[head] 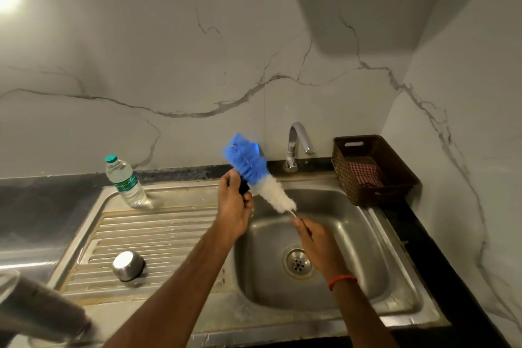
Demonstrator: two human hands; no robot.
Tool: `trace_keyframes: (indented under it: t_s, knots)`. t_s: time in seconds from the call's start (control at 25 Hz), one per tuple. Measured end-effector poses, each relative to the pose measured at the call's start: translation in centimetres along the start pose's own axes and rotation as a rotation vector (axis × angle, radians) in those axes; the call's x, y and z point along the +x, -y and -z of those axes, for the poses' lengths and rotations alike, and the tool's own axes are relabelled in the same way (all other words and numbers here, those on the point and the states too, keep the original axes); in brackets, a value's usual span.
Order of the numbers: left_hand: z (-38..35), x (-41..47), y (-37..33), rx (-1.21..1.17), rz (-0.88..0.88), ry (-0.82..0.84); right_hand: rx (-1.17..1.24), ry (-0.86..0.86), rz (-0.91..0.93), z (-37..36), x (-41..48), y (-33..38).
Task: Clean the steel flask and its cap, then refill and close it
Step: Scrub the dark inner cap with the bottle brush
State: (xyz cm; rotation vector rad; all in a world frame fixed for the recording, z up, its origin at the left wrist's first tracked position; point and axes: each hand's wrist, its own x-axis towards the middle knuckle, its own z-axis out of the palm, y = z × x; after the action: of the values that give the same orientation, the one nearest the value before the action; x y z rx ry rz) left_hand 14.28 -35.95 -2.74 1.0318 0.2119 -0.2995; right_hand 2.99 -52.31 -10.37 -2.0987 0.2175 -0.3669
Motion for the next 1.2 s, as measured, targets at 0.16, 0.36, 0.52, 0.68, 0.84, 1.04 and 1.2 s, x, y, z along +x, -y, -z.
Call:
trace_keyframes:
  t_s: [0.16, 0.36, 0.52, 0.68, 0.84, 1.04, 1.2]
  knots:
    - [-1.0, -0.9, 2.1, 0.032, 0.008, 0.007, -0.086, -0.009, 0.111, -1.1, 2.2, 3.2]
    - [0.4, 0.0, 1.4, 0.042, 0.007, -0.014, -0.01, -0.01, 0.081, -0.7, -0.8, -1.0]
    - [-0.6, -1.0, 2.8, 0.136, -0.05, -0.079, -0.118, 0.002, 0.15, -1.2, 1.4, 2.4]
    - [-0.2, -0.6, 0.7, 0.002, -0.033, -0.128, 0.015, 0.016, 0.05, -0.3, -0.3, -0.1]
    - [0.4, -1.5, 2.2, 0.018, 0.025, -0.139, 0.011, -0.009, 0.002, -0.6, 1.1, 2.0]
    - [0.5, -1.5, 0.1, -0.093, 0.033, -0.179, -0.072, -0.007, 0.054, -0.2, 0.6, 0.6]
    - [0.8, -1.6, 0.3, 0.046, -0.05, -0.151, -0.033, 0.0, 0.052, 0.0, 0.6, 1.7]
